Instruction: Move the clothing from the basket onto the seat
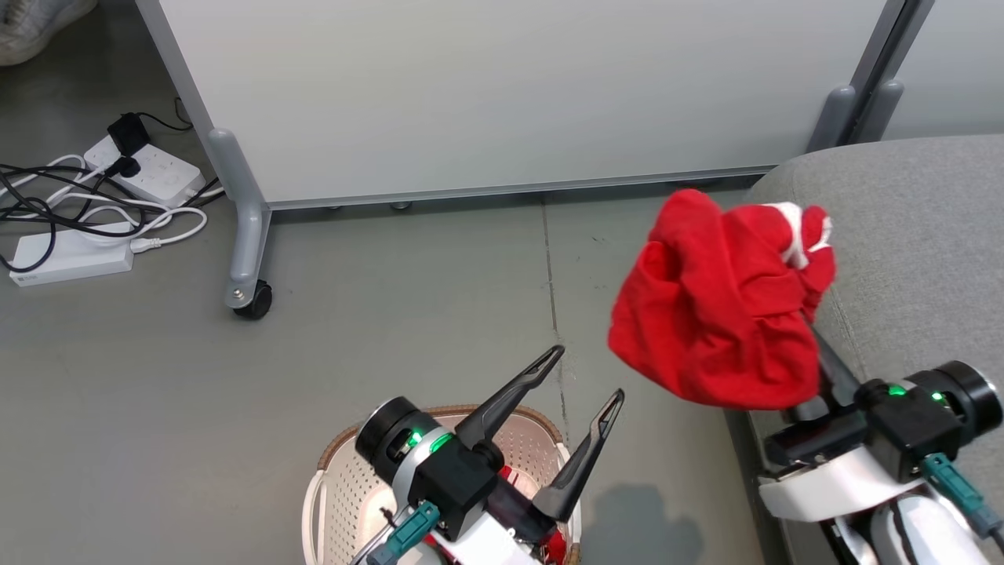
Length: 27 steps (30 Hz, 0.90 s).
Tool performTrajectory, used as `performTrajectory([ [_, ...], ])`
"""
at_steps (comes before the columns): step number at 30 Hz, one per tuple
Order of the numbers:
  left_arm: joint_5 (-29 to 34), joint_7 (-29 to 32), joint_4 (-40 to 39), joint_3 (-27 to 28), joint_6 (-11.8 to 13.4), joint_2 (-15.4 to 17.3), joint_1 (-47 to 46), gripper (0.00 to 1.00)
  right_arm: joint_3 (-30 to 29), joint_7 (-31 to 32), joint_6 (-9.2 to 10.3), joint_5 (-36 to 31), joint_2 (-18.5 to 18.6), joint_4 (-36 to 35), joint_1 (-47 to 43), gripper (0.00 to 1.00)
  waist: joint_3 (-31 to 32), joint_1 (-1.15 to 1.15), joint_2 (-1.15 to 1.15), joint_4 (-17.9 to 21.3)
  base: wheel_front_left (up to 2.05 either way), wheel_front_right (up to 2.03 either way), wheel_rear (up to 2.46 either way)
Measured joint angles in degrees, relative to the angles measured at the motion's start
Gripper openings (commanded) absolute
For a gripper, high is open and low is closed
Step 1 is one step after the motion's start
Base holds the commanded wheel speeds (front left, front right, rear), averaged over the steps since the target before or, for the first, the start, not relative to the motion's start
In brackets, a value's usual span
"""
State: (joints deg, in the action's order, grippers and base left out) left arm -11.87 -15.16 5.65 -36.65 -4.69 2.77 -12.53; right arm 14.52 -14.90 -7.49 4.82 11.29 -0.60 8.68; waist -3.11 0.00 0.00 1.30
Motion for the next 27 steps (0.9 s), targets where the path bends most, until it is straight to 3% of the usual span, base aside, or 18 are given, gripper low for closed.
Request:
performTrajectory([
  [10,2.8,0.0,3.8,-0.5,-2.3,0.1,3.6,1.00,-8.3,0.0,0.00,-1.2,-1.6,4.7,-3.1,0.00,0.7,0.00,0.00,0.1,0.00,0.00,0.00],
  [17,3.0,0.0,7.4,-0.4,-2.6,0.4,5.1,1.00,-11.8,0.0,0.00,-0.7,-2.6,7.4,-5.4,0.00,1.0,0.00,0.00,0.2,0.00,0.00,0.00],
  [27,1.8,0.0,8.0,-2.1,-2.7,0.7,5.3,1.00,-12.8,0.0,0.00,0.2,-2.6,9.7,-6.6,0.00,0.9,0.00,0.00,0.1,0.00,0.00,0.00],
])
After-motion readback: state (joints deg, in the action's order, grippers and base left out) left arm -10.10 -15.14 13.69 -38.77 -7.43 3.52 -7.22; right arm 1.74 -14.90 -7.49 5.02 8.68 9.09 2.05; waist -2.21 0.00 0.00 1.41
